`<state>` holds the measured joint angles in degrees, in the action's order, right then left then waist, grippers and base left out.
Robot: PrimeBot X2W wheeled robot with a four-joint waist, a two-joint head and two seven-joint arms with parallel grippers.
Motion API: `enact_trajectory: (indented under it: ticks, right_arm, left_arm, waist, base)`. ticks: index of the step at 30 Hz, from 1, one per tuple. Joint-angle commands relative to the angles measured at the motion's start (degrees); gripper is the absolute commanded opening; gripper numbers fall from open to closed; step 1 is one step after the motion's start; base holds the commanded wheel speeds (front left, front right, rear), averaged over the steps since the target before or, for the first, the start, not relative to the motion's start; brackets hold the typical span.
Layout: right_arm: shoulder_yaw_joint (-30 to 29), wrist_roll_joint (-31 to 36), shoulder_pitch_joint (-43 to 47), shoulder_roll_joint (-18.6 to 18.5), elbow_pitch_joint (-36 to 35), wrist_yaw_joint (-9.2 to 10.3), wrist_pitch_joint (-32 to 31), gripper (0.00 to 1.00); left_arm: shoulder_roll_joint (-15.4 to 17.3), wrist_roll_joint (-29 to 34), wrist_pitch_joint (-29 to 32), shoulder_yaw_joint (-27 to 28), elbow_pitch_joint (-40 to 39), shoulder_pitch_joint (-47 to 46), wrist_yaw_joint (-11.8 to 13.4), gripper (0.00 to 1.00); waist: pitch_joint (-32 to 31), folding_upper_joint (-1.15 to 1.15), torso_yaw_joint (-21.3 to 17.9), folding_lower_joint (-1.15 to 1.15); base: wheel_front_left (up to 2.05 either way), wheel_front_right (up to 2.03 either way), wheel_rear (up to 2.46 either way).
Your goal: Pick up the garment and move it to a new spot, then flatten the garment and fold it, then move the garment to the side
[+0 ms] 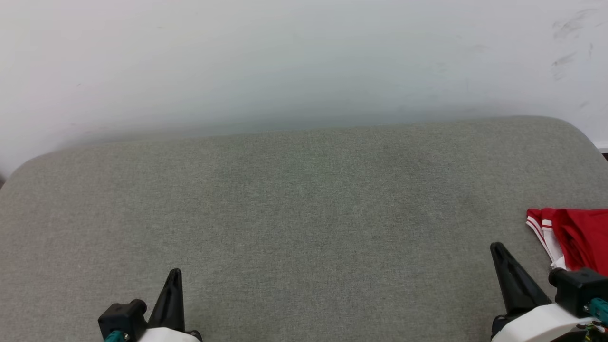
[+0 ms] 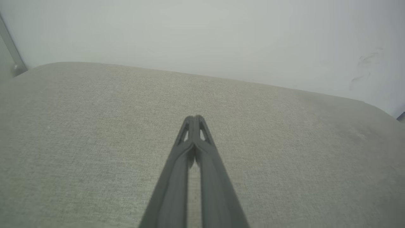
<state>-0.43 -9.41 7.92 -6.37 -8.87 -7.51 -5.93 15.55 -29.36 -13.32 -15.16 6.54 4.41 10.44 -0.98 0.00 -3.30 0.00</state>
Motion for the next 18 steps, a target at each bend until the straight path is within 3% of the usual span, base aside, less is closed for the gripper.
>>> enact_trajectory:
  ticks: [1,18]
  right_arm:
    - [-0.1,-2.5,-0.6,0.0,-0.4,0.00,0.3,0.00]
    - [-0.7,-21.4,-3.9,0.1,4.9,0.01,0.7,0.00]
  left_arm:
    - [0.2,-1.8,0.3,0.8,-0.7,-0.9,-0.5,0.00]
    - [-2.4,-15.9,4.4,5.1,1.4,-3.4,-4.4,0.00]
  waist:
    - [0.0,0.00,0.0,0.00]
    - [0.2,0.00,0.5,0.00]
  base:
    - [0.00,0.00,0.00]
    - [0.00,0.00,0.00]
